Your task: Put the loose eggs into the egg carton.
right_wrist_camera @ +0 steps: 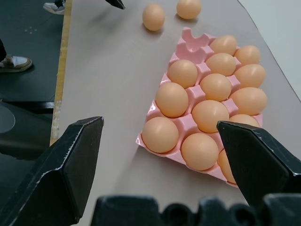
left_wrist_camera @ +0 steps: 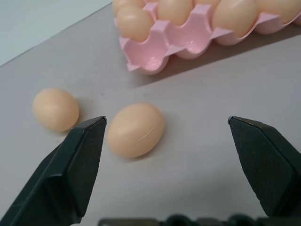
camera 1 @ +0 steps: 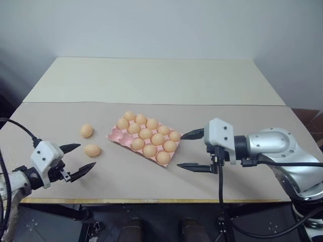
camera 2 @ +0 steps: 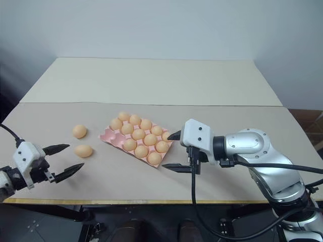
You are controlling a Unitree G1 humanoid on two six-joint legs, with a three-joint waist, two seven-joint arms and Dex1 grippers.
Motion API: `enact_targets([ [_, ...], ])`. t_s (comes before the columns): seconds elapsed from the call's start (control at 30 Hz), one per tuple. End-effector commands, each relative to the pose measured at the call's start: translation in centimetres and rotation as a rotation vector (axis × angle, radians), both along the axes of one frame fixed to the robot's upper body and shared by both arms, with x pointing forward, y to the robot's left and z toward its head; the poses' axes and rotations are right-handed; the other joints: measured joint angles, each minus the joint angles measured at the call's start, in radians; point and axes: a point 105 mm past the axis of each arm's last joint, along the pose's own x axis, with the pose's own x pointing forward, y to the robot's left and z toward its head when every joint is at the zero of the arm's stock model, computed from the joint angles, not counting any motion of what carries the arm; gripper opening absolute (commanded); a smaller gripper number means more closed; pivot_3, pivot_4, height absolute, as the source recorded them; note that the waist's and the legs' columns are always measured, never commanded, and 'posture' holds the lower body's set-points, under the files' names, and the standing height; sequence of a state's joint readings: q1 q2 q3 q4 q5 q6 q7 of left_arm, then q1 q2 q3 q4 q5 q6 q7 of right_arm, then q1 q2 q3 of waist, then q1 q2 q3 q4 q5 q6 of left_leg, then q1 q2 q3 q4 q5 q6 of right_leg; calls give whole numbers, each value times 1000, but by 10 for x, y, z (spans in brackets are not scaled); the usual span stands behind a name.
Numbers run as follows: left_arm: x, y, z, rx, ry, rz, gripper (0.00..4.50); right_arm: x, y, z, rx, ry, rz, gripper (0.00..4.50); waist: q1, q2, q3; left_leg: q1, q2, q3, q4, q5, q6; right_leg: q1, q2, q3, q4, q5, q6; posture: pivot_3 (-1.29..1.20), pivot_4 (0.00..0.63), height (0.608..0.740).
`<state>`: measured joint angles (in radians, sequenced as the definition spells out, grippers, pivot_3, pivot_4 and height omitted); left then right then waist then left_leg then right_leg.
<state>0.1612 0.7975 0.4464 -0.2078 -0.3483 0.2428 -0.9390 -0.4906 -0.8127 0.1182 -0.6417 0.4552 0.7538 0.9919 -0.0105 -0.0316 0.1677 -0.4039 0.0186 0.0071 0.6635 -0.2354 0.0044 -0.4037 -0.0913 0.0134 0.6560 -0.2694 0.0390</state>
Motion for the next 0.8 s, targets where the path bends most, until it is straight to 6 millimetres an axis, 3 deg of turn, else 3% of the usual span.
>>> enact_targets([
  [0.03, 9, 3, 2, -19, -19, 40, 4500, -10, 1, 6, -7, -24, 28, 4471, -1, 0, 0, 0, 0, 0, 0, 0, 0, 0, 0, 0, 0, 0, 0, 0, 150, 740],
  [0.3, 36, -4, -8, -53, -4, 45, 4500, -12, -1, 5, -23, -27, 2, 4471, 0, 0, 0, 0, 0, 0, 0, 0, 0, 0, 0, 0, 1, 0, 0, 0, 150, 740],
  [0.57, 48, -8, -35, -3, 73, 42, 4500, -14, -1, 2, -21, -27, -31, 4471, -2, 0, 0, 0, 0, 0, 0, 0, 0, -1, 1, 0, 1, 0, 0, 0, 150, 740],
  [0.67, 47, -8, -37, -2, 82, 37, 3959, -14, -2, 2, -20, -28, -45, 4500, -2, 0, 0, 0, 0, 0, 0, 0, 0, 0, 0, 0, 1, 0, 0, 0, 150, 740],
  [0.8, 45, -6, -38, 13, 87, 37, 2644, -13, -2, 0, -22, -29, -58, 4500, -2, 0, 0, 0, 0, 0, 0, 0, 0, 0, 0, 0, 1, 0, 0, 0, 150, 740],
])
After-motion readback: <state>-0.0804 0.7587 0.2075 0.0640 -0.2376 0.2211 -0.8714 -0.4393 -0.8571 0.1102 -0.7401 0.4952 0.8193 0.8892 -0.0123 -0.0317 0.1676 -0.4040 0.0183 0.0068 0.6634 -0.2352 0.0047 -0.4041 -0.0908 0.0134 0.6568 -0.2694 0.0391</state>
